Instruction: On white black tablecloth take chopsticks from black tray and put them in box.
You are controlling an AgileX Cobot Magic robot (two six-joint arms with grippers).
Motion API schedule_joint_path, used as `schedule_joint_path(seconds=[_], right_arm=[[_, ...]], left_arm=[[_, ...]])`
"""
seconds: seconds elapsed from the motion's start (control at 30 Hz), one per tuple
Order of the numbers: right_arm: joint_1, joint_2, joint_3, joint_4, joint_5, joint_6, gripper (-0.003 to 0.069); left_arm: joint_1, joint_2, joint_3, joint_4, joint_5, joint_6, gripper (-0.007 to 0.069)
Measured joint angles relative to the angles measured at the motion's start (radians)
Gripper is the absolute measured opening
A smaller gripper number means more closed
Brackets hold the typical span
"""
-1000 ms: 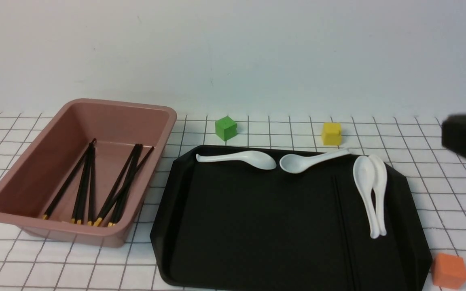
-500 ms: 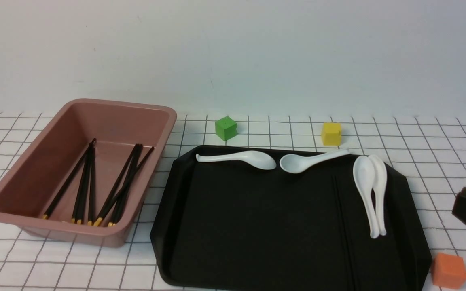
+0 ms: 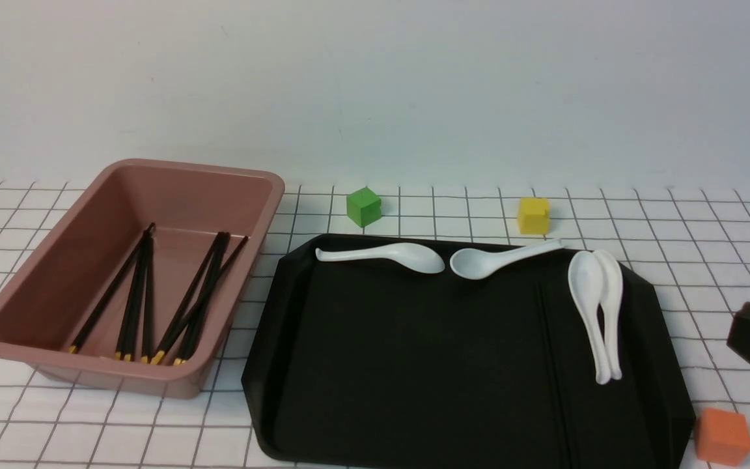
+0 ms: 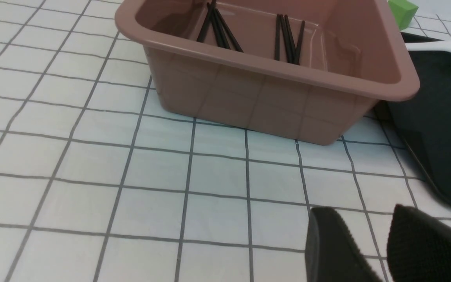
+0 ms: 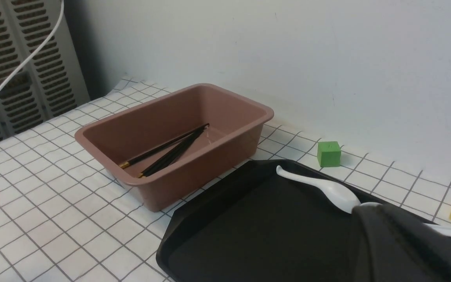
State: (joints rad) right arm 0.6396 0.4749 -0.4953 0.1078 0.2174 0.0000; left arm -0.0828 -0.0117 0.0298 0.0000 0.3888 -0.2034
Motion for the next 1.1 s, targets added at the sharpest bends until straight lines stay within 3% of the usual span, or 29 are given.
schedule_joint_path(seconds=[0.3,0.43,0.77,0.97,1.1], right_arm=[[-0.031,-0.057,0.26,0.006,-0.383,0.0,0.0017],[-0.101,-0.145,0.343,0.034,-0.418,0.0,0.0019],[-0.404,-0.464,0.52,0.019,-0.165,-0.038,0.0026],[-0.472,-0.484,0.52,-0.059,0.092,-0.038,0.0034],[-0.48,-0.485,0.515,-0.072,0.14,-0.039,0.0038]], left_arm=[[0.0,0.0,0.0,0.0,0.0,0.0,0.0238],[0.0,0.0,0.0,0.0,0.0,0.0,0.0238],[0.0,0.0,0.0,0.0,0.0,0.0,0.0238],[0.0,0.0,0.0,0.0,0.0,0.0,0.0238],[0.0,0.0,0.0,0.0,0.0,0.0,0.0238]])
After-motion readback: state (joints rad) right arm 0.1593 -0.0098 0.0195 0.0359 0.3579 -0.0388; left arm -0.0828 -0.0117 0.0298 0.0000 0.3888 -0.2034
